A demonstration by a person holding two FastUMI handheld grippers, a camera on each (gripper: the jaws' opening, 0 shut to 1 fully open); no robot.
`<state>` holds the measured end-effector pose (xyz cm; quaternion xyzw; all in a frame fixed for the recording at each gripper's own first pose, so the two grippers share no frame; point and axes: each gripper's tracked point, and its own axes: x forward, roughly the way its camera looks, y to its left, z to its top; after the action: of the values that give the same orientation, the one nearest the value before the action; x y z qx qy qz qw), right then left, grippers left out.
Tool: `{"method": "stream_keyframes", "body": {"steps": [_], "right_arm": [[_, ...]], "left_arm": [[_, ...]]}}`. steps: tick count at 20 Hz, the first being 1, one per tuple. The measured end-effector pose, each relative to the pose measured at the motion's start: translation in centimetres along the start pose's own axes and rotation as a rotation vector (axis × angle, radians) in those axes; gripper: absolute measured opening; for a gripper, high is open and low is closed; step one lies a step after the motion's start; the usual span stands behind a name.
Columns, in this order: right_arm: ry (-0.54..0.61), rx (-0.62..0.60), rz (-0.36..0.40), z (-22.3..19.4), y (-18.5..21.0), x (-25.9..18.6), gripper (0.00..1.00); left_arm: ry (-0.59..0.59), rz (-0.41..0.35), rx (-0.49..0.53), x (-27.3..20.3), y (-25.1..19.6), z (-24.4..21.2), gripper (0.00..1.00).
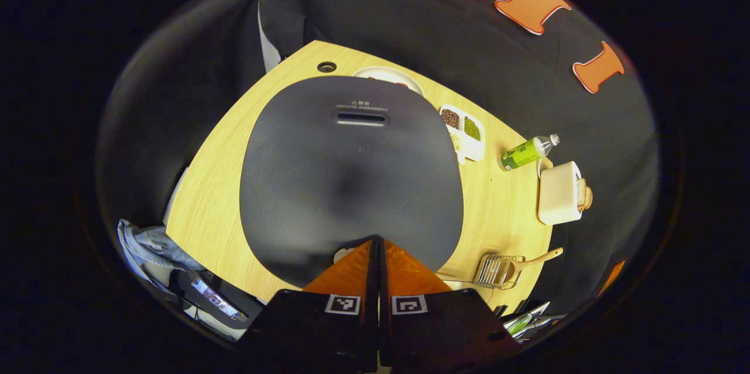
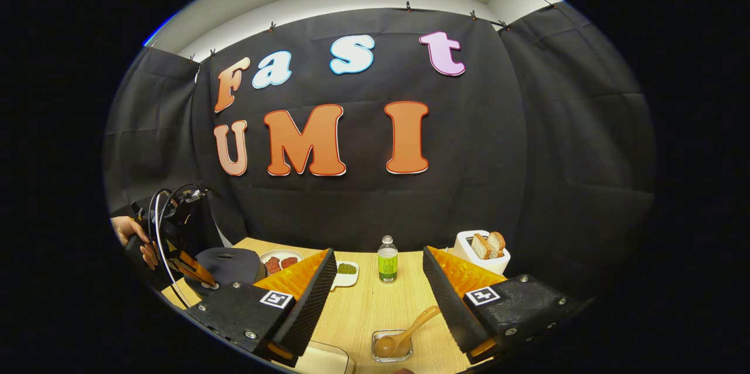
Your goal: Close the left gripper, press the button to open the rice cooker; take a wooden spoon from the chopstick holder with the right hand, scoop a spoonful of rice and pour it into the rice cooker, then put the wooden spoon back into the chopstick holder.
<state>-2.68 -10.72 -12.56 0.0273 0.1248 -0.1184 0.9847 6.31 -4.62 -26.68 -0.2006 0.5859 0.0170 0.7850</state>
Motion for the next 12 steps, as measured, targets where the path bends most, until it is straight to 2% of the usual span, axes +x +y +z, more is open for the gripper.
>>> {"method": "stream_keyframes", "body": {"steps": [2,3,4,6,8,9,10,12], "right_arm": [[0.012,-0.003,0.001,-0.6,0.2,0.4,0.92],[0.020,-0.002,0.004,-0.9,0.3,0.6,0.92],[0.033,0.000,0.013,-1.2,0.6,0.8,0.92],[0.054,0.006,0.024,-1.6,1.1,1.4,0.92],[0.065,0.009,0.034,-2.0,1.5,1.7,0.92],[0.070,0.007,0.039,-2.0,1.8,1.9,0.92],[0.073,0.004,0.041,-2.1,1.9,2.1,0.92],[0.080,0.000,0.034,-2.6,1.8,2.3,0.92]], "left_arm": [[-0.003,0.018,0.003,0.6,0.3,-0.5,0.07],[-0.046,0.026,-0.003,0.6,0.1,0.0,0.07],[-0.056,0.037,0.016,0.5,0.1,-0.2,0.03],[-0.156,0.060,0.079,0.2,0.1,-0.3,0.07],[-0.236,0.084,0.155,-0.3,-0.1,-0.3,0.07],[-0.274,0.098,0.186,-0.5,-0.1,-0.1,0.02],[-0.331,0.104,0.198,-1.5,-0.3,0.3,0.06],[-0.469,0.117,0.243,-3.6,-1.2,1.8,0.06]]}}
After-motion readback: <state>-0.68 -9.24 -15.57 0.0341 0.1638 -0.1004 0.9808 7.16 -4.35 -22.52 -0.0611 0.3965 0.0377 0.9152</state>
